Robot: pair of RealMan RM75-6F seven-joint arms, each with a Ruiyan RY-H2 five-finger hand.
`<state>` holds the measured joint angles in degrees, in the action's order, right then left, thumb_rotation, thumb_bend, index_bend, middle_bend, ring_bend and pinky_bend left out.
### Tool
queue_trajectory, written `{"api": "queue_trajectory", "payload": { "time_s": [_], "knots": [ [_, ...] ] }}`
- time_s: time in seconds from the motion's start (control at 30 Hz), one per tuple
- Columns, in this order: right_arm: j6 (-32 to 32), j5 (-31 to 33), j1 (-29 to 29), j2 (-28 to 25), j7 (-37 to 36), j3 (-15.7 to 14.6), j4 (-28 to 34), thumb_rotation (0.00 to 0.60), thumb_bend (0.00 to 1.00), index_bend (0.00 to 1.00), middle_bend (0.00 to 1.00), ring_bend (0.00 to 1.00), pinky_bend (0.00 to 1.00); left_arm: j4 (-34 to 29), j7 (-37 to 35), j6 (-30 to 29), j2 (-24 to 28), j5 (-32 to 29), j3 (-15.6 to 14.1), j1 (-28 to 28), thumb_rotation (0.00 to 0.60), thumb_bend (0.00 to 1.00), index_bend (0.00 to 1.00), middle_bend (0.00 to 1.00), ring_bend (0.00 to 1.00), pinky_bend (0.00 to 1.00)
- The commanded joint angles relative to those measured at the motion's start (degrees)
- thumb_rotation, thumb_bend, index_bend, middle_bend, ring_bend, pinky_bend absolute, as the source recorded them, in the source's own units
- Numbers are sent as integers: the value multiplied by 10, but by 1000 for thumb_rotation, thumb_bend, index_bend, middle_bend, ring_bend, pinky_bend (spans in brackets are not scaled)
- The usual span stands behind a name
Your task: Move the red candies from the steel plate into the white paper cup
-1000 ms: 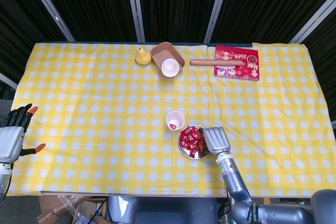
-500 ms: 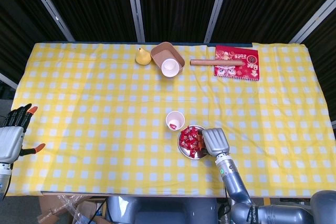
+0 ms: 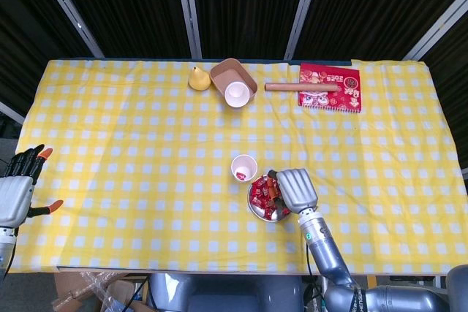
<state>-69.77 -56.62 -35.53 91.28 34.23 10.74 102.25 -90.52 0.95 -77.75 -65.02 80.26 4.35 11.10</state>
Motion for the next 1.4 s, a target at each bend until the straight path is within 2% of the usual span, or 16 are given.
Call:
{"api": "queue_trajectory", "payload": {
  "time_s": [0.03, 0.27, 0.53, 0.87, 1.0, 1.1, 1.23, 1.4],
  "knots": [
    [-6, -6, -13, -10, 6, 23, 23, 600, 593, 641, 855, 921, 947, 0, -1, 0, 0, 0, 0, 0, 600, 0, 0, 0, 0, 0],
    [8, 37, -58, 2, 37, 73, 38, 600, 593, 641, 855, 921, 947, 0, -4, 4, 2, -1, -1, 1, 600, 0, 0, 0, 0, 0],
    [30, 98, -115, 49, 64, 105, -28, 600, 593, 641, 855, 921, 947, 1, -10, 10, 3, -9, 2, 2, 600, 0, 0, 0, 0, 0],
    [46, 124, -140, 97, 58, 85, -111, 600, 593, 636, 855, 921, 947, -2, -16, 17, 7, -12, 2, 4, 600, 0, 0, 0, 0, 0],
    [46, 127, -142, 103, 58, 78, -125, 600, 592, 530, 855, 921, 947, -3, -19, 19, 8, -14, 2, 4, 600, 0, 0, 0, 0, 0],
    [41, 123, -143, 104, 55, 77, -125, 600, 587, 469, 855, 921, 947, -3, -20, 20, 8, -14, 2, 5, 600, 0, 0, 0, 0, 0],
    [28, 112, -141, 97, 55, 76, -111, 600, 574, 450, 855, 921, 947, -5, -21, 20, 9, -15, 2, 4, 600, 0, 0, 0, 0, 0],
    [4, 94, -125, 73, 59, 61, -63, 600, 560, 445, 855, 921, 947, -5, -19, 18, 9, -14, 2, 4, 600, 0, 0, 0, 0, 0]
  ]
}}
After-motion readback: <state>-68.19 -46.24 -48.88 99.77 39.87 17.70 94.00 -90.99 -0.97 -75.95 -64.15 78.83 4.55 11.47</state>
